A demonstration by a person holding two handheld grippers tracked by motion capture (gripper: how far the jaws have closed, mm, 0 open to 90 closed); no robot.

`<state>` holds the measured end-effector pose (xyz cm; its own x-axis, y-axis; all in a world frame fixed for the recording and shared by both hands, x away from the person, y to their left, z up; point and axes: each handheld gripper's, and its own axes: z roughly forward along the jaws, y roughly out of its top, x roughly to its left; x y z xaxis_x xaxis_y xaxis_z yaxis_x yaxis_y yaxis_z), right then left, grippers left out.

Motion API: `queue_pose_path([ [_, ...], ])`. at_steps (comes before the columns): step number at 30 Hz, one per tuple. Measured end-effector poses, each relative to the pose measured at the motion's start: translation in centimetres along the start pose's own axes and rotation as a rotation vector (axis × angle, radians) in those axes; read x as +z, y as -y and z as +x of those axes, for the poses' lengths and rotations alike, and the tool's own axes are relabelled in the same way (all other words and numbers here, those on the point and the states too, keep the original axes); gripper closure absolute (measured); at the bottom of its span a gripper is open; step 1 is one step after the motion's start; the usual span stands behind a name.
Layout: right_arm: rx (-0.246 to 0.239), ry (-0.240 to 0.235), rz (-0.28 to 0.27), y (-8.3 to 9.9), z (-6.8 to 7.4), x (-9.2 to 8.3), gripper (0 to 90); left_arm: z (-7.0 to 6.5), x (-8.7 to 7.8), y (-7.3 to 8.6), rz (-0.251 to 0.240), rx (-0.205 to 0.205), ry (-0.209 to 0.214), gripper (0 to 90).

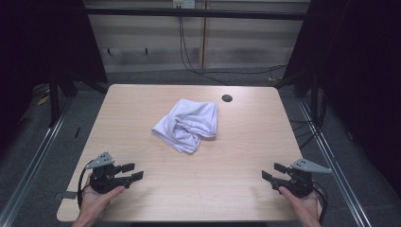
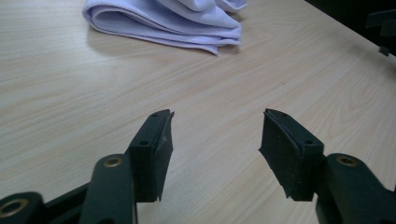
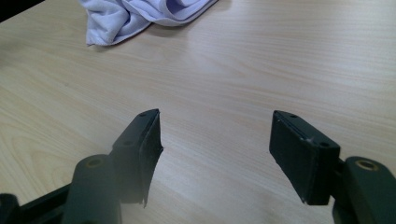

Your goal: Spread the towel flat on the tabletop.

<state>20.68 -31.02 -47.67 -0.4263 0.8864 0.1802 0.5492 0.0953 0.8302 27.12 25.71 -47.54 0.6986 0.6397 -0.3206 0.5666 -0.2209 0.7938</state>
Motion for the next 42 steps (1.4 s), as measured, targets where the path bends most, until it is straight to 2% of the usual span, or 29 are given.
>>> queue_pose_path([
  [1, 0.000, 0.000, 0.000, 0.0, 0.0, 0.0, 34.2, 0.0, 0.0, 0.0, 0.000, 0.000, 0.000, 50.2],
  [2, -0.005, -0.022, 0.004, 0.0, 0.0, 0.0, 34.2, 0.0, 0.4, -0.4, 0.009, -0.023, 0.032, 50.0],
  [5, -0.012, -0.043, 0.025, 0.1, 0.1, 0.2, 34.3, -0.3, 0.7, -0.7, 0.016, -0.021, 0.045, 51.0],
  [9, -0.016, -0.066, 0.051, 0.1, 0.2, 0.4, 34.4, -1.3, 1.4, -1.6, 0.018, 0.036, 0.028, 46.3],
  [12, -0.021, -0.094, 0.050, 0.0, 0.7, 0.4, 35.5, -1.2, 2.7, -3.2, 0.026, 0.074, -0.004, 40.6],
  [15, -0.036, -0.109, 0.059, -0.1, 1.1, 0.4, 34.6, -1.0, 3.4, -4.1, 0.022, 0.082, -0.001, 41.8],
  [16, -0.053, -0.116, 0.054, -0.2, 1.5, 0.4, 34.5, -0.6, 4.3, -5.0, 0.017, 0.101, 0.013, 44.9],
  [17, -0.053, -0.116, 0.054, -0.2, 1.5, 0.4, 34.5, -0.6, 4.3, -5.0, 0.017, 0.101, 0.013, 47.9],
  [18, -0.069, -0.124, 0.061, -0.3, 1.8, 0.4, 34.2, 0.0, 5.4, -6.1, 0.021, 0.115, -0.001, 49.3],
  [19, -0.069, -0.124, 0.061, -0.3, 1.8, 0.4, 34.2, 0.0, 5.4, -6.1, 0.021, 0.115, -0.001, 50.6],
  [20, -0.069, -0.125, 0.070, -0.2, 1.9, 0.5, 33.8, 0.8, 6.7, -7.1, 0.009, 0.107, -0.007, 52.7],
  [21, -0.069, -0.125, 0.070, -0.2, 1.9, 0.5, 33.8, 0.8, 6.7, -7.1, 0.009, 0.107, -0.007, 53.7],
  [22, -0.074, -0.132, 0.075, -0.2, 1.8, 0.6, 33.6, 1.7, 8.0, -8.0, -0.005, 0.085, -0.004, 53.9],
  [23, -0.074, -0.132, 0.075, -0.2, 1.8, 0.6, 33.6, 1.7, 8.0, -8.0, -0.005, 0.085, -0.004, 53.7],
  [24, -0.069, -0.136, 0.080, -0.1, 1.7, 0.7, 33.4, 2.4, 9.4, -8.8, -0.004, 0.077, -0.010, 52.4],
  [25, -0.069, -0.136, 0.080, -0.1, 1.7, 0.7, 33.4, 2.4, 9.4, -8.8, -0.004, 0.077, -0.010, 50.8],
  [26, -0.072, -0.139, 0.085, -0.1, 1.6, 0.8, 33.4, 3.1, 10.8, -9.4, -0.001, 0.063, -0.021, 48.6],
  [27, -0.072, -0.139, 0.085, -0.1, 1.6, 0.8, 33.4, 3.1, 10.8, -9.4, -0.001, 0.063, -0.021, 44.6],
  [28, -0.069, -0.128, 0.093, 0.0, 1.5, 0.9, 33.4, 3.4, 11.7, -9.8, 0.022, 0.058, -0.037, 39.9],
  [29, -0.069, -0.128, 0.093, 0.0, 1.5, 0.9, 33.4, 3.7, 12.7, -10.2, 0.049, 0.061, -0.064, 39.9],
  [30, -0.074, -0.120, 0.114, 0.1, 1.4, 1.1, 32.9, 4.3, 14.1, -10.9, 0.066, 0.024, -0.065, 30.8],
  [31, -0.074, -0.124, 0.115, 0.1, 1.5, 1.1, 32.7, 4.5, 14.7, -11.1, 0.068, 0.012, -0.058, 32.0],
  [33, -0.073, -0.130, 0.110, 0.1, 1.5, 1.0, 32.6, 4.6, 15.3, -11.1, 0.080, 0.015, -0.063, 41.1],
  [34, -0.070, -0.133, 0.109, 0.1, 1.6, 0.9, 32.3, 4.5, 15.7, -11.0, 0.096, 0.030, -0.058, 41.1],
  [35, -0.075, -0.142, 0.108, 0.1, 1.7, 0.9, 32.1, 4.4, 16.2, -10.7, 0.127, 0.047, -0.072, 53.4],
  [36, -0.082, -0.147, 0.117, 0.2, 1.8, 1.0, 31.9, 4.0, 16.9, -9.8, 0.168, 0.095, -0.113, 65.8],
  [37, -0.082, -0.147, 0.117, 0.2, 1.8, 1.0, 31.9, 4.0, 16.9, -9.8, 0.168, 0.095, -0.113, 67.4],
  [38, -0.088, -0.149, 0.123, 0.2, 1.8, 1.0, 31.8, 4.1, 16.5, -9.4, 0.156, 0.074, -0.100, 70.6],
  [42, -0.095, -0.134, 0.141, 0.3, 1.9, 1.3, 31.7, 3.5, 15.3, -8.7, 0.183, 0.093, -0.087, 73.5],
])
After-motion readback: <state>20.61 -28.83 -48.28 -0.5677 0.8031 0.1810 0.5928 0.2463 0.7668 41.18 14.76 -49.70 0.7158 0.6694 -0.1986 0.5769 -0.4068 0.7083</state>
